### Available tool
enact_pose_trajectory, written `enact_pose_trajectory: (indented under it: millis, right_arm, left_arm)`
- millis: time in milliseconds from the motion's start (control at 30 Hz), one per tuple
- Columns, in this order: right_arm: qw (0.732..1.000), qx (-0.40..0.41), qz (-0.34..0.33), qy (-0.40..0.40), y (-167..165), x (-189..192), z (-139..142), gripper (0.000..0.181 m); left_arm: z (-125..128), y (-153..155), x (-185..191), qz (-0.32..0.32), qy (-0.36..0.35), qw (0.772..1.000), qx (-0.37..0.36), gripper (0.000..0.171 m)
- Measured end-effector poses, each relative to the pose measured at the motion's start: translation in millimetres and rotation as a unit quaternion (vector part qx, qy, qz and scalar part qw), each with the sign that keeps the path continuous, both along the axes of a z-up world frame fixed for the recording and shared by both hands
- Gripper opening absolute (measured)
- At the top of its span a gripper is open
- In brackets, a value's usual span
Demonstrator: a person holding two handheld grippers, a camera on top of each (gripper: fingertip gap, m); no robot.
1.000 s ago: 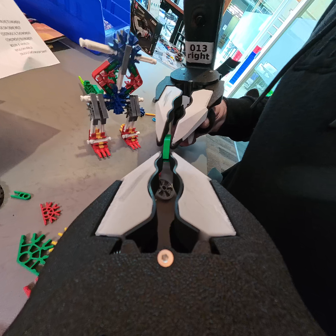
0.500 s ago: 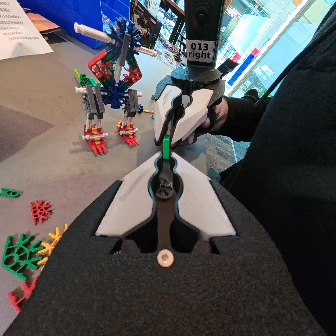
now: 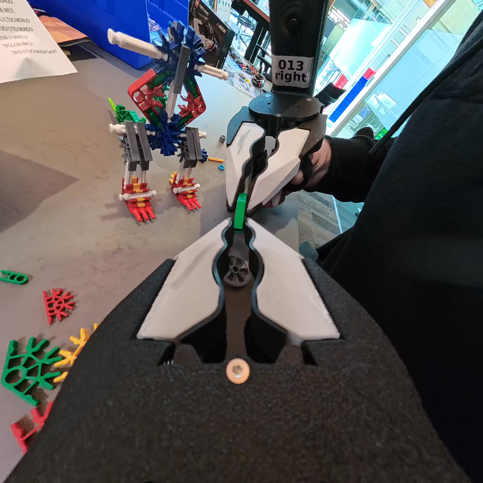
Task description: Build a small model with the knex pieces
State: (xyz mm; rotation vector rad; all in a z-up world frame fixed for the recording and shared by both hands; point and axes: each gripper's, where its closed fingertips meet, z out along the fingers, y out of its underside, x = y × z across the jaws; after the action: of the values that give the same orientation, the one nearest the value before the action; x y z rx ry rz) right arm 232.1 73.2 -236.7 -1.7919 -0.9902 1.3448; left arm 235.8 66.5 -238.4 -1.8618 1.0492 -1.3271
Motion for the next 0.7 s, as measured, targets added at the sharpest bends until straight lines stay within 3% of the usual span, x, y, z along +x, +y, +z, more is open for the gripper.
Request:
enact_pose_trajectory:
  millis: [333,700]
  right_arm:
    - [1.0,0.002,0.001,-0.001,-0.5,1.0,-0.3,0.006]
    - [1.0,-0.002,0.02,-0.016,-2.2,-5.1,-5.4,0.006]
  left_arm:
    - [6.7,2.2,0.2,0.009,0.021,1.0,0.022,0.023]
    - [16.4,6.7,-4.9,0.041,0.034,0.997,0.055,0.025]
